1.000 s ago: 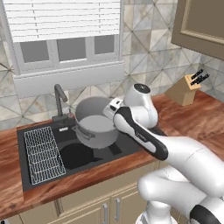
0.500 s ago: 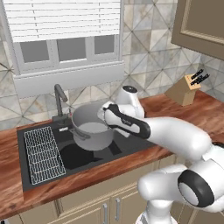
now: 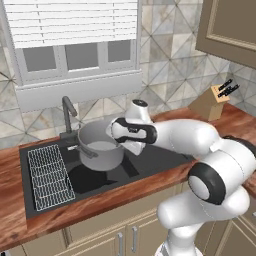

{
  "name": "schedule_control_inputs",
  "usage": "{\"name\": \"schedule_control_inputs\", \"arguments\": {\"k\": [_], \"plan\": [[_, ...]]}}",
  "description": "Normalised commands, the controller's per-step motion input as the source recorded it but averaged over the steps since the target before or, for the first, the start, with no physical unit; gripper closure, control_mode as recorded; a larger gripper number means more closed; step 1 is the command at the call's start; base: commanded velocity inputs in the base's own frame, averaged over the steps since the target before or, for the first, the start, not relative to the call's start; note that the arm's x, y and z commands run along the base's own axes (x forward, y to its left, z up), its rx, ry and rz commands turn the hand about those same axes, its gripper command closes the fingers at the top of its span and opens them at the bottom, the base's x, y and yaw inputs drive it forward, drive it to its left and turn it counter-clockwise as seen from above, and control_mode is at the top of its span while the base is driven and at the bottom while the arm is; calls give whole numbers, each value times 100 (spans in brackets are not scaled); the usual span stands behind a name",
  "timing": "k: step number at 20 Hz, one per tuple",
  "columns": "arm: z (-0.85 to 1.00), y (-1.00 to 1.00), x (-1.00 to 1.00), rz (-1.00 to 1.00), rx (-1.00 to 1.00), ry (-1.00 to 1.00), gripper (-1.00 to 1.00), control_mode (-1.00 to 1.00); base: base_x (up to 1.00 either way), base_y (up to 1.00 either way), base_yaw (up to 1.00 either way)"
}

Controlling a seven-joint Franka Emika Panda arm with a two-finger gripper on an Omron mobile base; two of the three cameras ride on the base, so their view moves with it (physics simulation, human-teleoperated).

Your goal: Move the pot and pan from the stove into the sink.

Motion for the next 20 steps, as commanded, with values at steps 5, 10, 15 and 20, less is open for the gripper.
{"name": "schedule_control_inputs", "arguments": {"k": [5,10,15,20], "plan": [[-21,24,30,-2,-1,-2,100,-100,0,0,0],[-23,25,34,-3,0,-6,100,-100,0,0,0],[-32,24,35,-1,0,-1,100,-100,0,0,0],[-34,17,31,0,2,0,100,-100,0,0,0]]}}
